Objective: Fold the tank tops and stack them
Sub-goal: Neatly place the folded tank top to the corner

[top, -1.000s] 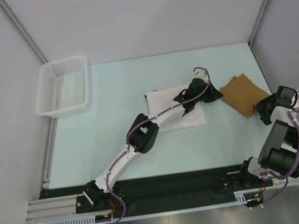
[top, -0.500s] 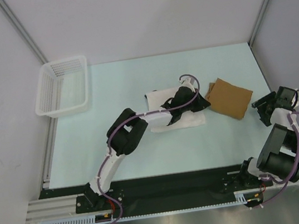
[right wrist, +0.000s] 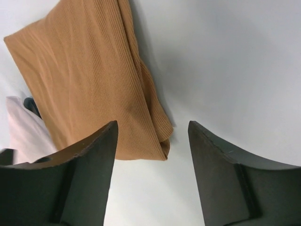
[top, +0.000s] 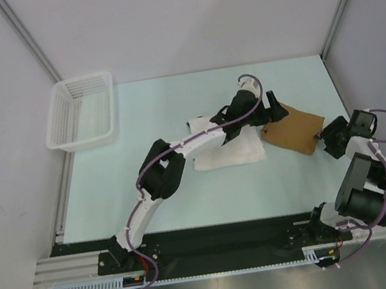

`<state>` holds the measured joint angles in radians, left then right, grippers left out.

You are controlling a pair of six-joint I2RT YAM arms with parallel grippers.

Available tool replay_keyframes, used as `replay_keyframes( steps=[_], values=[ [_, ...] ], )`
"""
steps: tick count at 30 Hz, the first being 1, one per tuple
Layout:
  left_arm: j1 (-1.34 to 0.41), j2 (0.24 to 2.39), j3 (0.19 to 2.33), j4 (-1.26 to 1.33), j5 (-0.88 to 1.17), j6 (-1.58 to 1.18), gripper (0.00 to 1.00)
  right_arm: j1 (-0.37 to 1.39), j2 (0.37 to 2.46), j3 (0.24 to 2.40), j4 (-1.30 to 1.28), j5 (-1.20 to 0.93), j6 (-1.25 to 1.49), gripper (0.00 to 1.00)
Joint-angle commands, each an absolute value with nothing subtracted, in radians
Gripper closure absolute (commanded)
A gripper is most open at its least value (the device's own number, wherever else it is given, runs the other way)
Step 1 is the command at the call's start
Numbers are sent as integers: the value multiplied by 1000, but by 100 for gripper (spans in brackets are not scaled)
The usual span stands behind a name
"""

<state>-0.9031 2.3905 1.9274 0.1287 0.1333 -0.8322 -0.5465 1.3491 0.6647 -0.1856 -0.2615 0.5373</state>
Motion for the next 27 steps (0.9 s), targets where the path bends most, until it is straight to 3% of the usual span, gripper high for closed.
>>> replay_keyframes(
  steps=[1,9,11,21,27],
  values=[
    [-864,2434,2083,-79,95,-750,2,-517,1396,721,-140,-253,509,35],
    [-851,2554,2317,-253,109,-683,3,-495,1462,781,-140,-186,512,36],
    [-851,2601,2370,-276,117,-684,9,-499,1477,787,-138,-190,512,43],
    [-861,2666,2381,-238,149,-732,13,-511,1522,802,-124,-209,518,48],
    [-864,2729,2434,-222,196,-772,29,-509,1537,802,-112,-212,526,51]
  ],
)
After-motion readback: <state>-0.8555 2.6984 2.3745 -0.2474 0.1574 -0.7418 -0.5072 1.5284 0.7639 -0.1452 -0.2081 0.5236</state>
